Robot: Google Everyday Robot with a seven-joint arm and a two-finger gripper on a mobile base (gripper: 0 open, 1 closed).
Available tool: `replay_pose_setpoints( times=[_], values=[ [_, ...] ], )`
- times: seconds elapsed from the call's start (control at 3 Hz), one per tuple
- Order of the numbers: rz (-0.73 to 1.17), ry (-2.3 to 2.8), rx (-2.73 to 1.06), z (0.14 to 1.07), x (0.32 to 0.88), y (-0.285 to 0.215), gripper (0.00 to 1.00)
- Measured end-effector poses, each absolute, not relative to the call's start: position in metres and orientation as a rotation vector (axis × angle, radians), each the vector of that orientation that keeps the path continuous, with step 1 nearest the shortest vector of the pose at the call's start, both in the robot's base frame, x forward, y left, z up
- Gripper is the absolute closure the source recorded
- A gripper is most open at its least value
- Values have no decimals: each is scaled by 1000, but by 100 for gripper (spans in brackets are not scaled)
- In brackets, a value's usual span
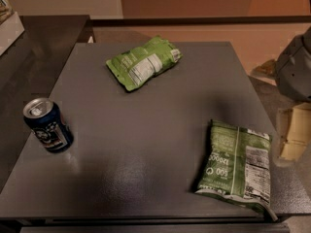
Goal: Move green jalapeno chip bag near green rice chip bag
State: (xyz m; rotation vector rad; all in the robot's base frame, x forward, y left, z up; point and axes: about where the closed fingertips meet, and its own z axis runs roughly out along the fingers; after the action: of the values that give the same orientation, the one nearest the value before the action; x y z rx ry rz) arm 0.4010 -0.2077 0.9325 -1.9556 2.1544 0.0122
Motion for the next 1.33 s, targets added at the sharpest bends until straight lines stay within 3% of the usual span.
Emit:
replay_pose_setpoints(
  times=[1.33],
  values=[
    [124, 1850, -2354, 850, 363, -181, 0]
  ],
)
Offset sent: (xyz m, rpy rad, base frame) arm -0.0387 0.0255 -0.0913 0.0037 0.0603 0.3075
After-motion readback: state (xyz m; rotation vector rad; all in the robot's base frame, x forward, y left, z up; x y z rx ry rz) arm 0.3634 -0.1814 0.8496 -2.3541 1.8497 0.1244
